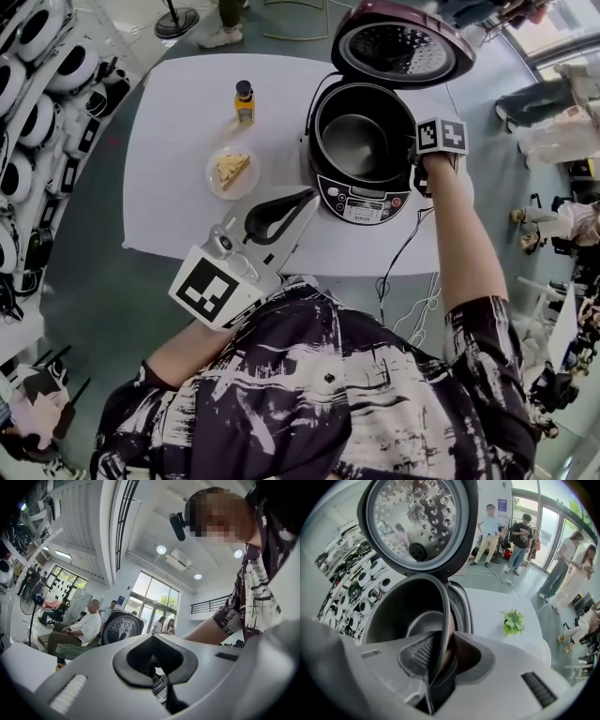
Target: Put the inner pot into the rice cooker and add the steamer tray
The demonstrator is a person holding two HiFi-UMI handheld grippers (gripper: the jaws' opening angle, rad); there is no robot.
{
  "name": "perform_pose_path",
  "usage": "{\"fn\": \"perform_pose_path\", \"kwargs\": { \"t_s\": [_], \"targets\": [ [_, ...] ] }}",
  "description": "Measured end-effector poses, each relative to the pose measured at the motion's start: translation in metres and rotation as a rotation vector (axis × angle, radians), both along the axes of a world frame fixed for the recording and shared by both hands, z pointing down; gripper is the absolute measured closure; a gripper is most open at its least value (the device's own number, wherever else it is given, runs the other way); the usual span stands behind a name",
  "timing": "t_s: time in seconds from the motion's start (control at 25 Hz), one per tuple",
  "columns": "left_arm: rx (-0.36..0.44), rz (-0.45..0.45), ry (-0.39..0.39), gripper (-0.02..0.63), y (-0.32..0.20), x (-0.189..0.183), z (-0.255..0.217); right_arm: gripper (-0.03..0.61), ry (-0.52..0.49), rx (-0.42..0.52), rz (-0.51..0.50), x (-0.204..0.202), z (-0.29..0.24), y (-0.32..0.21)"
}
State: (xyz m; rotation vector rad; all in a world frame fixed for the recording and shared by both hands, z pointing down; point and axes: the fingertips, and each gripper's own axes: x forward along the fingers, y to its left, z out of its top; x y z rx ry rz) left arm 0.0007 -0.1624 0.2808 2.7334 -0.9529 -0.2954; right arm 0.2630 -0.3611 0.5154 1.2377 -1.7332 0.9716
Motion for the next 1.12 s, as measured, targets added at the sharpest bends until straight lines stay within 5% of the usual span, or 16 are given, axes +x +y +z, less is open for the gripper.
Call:
{"fn": "perform_pose_path", "kwargs": {
  "t_s": [0.76, 0.92, 1.12],
  "targets": [
    [-0.008, 0.138, -0.047, 0.609, 0.006, 0.072, 0.000, 0.535, -0.363, 0.090, 0.000, 0.028, -0.027, 0.053],
    [-0.015, 0.183, -0.057, 0.609, 0.005, 0.101, 0.003, 0.532, -0.353, 0.227, 0.044, 0.107, -0.056, 0.065],
    [-0.039, 0.220, -0.091, 0.609, 0.006, 0.137, 0.013, 0.461, -0.143, 0.336, 0.317, 0.296, -0.041, 0.099]
  ]
}}
